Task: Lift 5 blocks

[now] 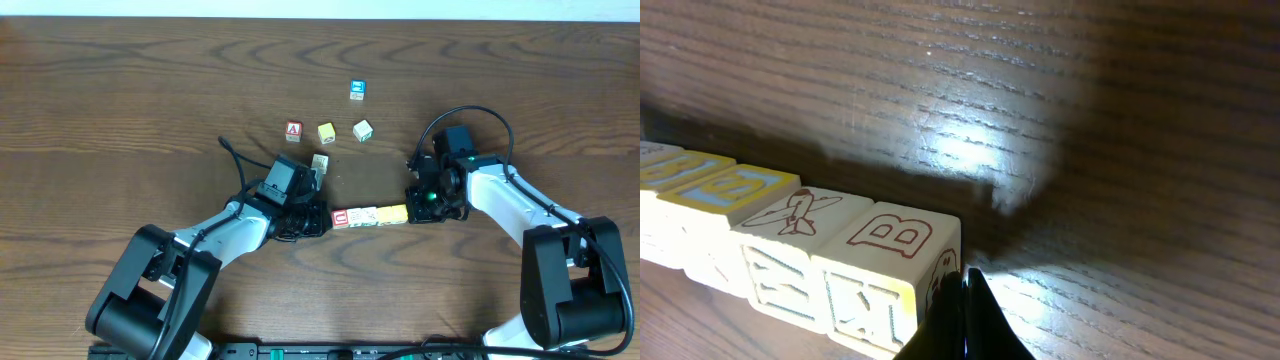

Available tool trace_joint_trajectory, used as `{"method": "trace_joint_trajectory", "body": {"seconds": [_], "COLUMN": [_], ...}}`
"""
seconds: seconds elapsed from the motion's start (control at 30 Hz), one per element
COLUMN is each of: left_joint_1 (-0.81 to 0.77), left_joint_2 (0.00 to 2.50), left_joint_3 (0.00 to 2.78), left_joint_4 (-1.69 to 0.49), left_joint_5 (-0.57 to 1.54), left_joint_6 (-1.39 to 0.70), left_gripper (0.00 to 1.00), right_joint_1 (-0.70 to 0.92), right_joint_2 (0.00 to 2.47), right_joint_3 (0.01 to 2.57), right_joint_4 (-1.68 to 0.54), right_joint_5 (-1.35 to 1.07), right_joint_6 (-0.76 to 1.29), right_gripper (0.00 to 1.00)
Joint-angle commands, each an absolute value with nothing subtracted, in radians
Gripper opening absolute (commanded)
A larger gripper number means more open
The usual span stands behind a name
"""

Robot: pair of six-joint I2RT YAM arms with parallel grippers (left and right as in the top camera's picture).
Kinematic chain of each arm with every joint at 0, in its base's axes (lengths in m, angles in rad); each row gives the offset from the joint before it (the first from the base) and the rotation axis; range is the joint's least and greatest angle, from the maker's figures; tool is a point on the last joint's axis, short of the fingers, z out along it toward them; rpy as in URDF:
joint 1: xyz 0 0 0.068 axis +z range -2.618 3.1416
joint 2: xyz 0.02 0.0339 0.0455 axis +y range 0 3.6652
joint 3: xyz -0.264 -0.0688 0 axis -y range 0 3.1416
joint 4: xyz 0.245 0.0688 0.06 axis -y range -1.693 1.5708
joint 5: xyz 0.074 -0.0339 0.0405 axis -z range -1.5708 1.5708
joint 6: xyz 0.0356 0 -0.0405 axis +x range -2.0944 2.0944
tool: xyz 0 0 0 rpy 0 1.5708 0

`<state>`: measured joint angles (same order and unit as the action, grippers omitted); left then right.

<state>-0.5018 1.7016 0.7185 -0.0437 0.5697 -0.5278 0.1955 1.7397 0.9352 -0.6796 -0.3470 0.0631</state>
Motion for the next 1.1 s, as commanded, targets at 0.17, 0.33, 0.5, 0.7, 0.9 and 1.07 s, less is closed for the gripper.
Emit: {"method": "trace_joint_trajectory", "body": {"seconds": [0.17,0.33,0.5,0.7,0.9,1.07], "left_joint_1": [-0.509,-0.509,-0.509,-0.509,-0.509,-0.509], "left_joint_2": [1.698,1.698,1.698,1.698,1.698,1.698], "left_joint_3": [0.731,0.731,0.731,0.731,0.731,0.731], "left_joint_4": [-0.020,-0.022,-0.046,-0.067,-0.066,-0.061], "left_joint_5": [0.556,0.513,0.458,0.416,0.379,0.371], "left_joint_6": [-0.536,-0.537,-0.536,-0.536,-0.537,-0.536], "left_gripper": [0.07,0.07,0.07,0.07,0.07,0.07], "right_joint_1": [0.231,0.232,0.232,0.232,0.232,0.232], "right_joint_2": [1.718,1.718,1.718,1.718,1.718,1.718], "right_joint_3": [0.939,0.939,0.939,0.939,0.939,0.939], "right_joint_4": [-0.681,-0.681,-0.681,-0.681,-0.682,-0.681], "right_joint_5": [-0.429,-0.423,-0.418,-0.418,-0.416,-0.415], "right_joint_6": [0.044,0.044,0.044,0.044,0.043,0.043], "right_gripper": [0.01,0.01,0.01,0.01,0.01,0.01]}}
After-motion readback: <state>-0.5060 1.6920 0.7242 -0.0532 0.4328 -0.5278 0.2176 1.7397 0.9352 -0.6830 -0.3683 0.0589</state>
